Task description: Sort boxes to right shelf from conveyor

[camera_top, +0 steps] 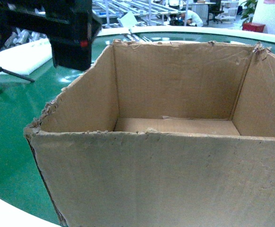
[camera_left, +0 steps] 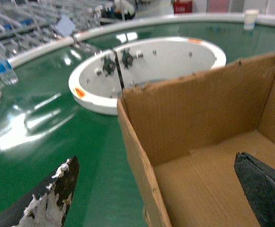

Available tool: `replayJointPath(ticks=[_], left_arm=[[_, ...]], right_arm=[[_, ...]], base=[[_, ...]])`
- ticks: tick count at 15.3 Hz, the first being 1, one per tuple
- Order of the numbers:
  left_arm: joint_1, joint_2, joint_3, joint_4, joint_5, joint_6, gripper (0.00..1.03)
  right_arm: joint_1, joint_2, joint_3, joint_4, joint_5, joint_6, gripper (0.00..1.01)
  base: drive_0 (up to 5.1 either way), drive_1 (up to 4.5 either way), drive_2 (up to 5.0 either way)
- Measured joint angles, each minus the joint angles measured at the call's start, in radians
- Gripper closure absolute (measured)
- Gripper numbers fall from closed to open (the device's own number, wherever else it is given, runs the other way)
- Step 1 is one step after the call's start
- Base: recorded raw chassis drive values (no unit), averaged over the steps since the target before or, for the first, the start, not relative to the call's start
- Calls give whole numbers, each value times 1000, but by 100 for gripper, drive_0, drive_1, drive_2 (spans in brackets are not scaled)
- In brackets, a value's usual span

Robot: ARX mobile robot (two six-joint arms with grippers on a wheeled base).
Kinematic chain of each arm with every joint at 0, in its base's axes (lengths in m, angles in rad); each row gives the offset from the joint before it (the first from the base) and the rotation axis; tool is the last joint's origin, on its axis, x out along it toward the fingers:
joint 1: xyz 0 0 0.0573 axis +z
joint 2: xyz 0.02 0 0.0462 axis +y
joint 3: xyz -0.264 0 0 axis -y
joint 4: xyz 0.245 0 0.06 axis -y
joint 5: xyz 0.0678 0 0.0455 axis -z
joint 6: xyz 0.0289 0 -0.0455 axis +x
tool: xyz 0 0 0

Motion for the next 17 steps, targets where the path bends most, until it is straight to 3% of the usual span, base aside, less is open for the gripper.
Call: replayJointPath(ticks=[3, 6, 8, 9, 16, 17], left_arm=[[13, 45, 65, -147, 3, -70, 5], [20, 81, 112, -303, 118, -172, 5], [26, 114, 114, -346, 143, -224, 5], [36, 135, 114, -355, 119, -249, 5], [46, 193, 122, -394, 94, -299, 5], [46, 196, 126, -394, 86, -299, 5]], right_arm=[[-1, 69, 52, -148, -9, 15, 3], [-1, 108, 87, -171, 3, 23, 3], [-1, 128, 98, -173, 10, 32, 3], [-2, 142, 105, -164, 14, 35, 3], [-14, 180, 110, -137, 22, 39, 3], [-14, 180, 110, -135, 23, 38, 10]], base=[[0, 0, 0], [0, 0, 0], [0, 0, 0], [0, 0, 0], [0, 0, 0], [0, 0, 0]])
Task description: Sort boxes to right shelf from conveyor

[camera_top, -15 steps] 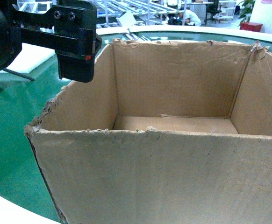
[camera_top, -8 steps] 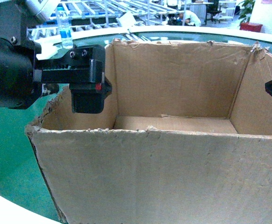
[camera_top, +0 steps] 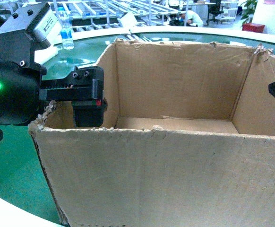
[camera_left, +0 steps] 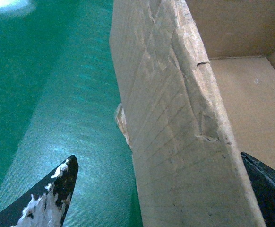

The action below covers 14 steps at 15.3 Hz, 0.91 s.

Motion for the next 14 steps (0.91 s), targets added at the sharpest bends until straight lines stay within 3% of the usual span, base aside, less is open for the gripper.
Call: replayJointPath(ticks=[4, 10, 11, 14], left_arm=[[0, 4, 4, -10, -12, 0, 43], [0, 4, 5, -2, 14, -1, 90], [0, 4, 5, -2, 3, -6, 98], [2, 3, 5, 4, -2, -11, 99]], right_arm=[[8, 6, 0, 8, 6, 0, 52], [20, 9, 3, 24, 32, -4, 99], [20, 13, 3, 33, 31, -3, 99], [19, 15, 4, 45, 31, 2, 99]], base=[[0, 0, 0], [0, 0, 0], [0, 0, 0], [0, 0, 0]])
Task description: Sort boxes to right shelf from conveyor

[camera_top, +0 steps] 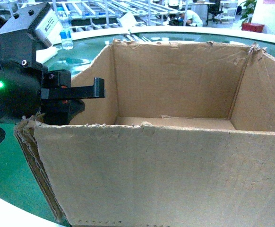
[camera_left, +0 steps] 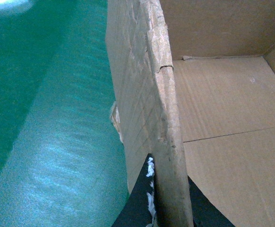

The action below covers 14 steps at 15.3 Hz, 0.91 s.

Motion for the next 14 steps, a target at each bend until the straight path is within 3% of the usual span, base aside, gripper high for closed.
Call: replayJointPath(ticks=[1, 2, 6, 8, 14], left_arm=[[13, -14, 18, -2, -12, 22, 99], [-2, -100, 112, -25, -35, 71, 100], [-75, -218, 173, -34, -104, 130, 100], [-78, -225, 173, -31, -106, 139, 100], [-78, -224, 173, -34, -106, 146, 100]], right_arm=[[0, -1, 26, 3, -3, 6, 99], [-29, -82, 114, -5, -18, 14, 99], [-88, -223, 151, 6, -48, 15, 99], [-92, -243, 147, 10, -58, -2, 99], [-92, -237, 142, 10, -58, -3, 99]], base=[[0, 0, 0], [0, 0, 0], [0, 0, 0], [0, 0, 0], [0, 0, 0]])
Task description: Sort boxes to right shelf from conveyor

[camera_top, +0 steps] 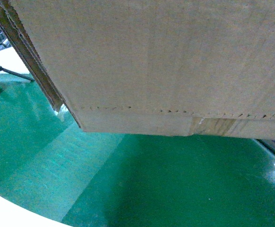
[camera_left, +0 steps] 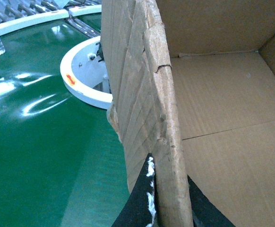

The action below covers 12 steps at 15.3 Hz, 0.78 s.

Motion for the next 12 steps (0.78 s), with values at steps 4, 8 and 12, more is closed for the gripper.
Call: replayJointPath(ticks=[4, 8, 12], left_arm=[[0, 6, 0, 0, 0, 0, 100], [0, 6, 0, -3, 0, 0, 100], [0, 6, 0, 1, 0, 1, 100]], right_arm=[[0, 4, -2, 0, 0, 0, 99], [0, 4, -2, -1, 0, -2, 99], [0, 3, -3, 1, 0, -4, 99]], base=[[3, -201, 206], [3, -405, 411], [-7, -415, 402]])
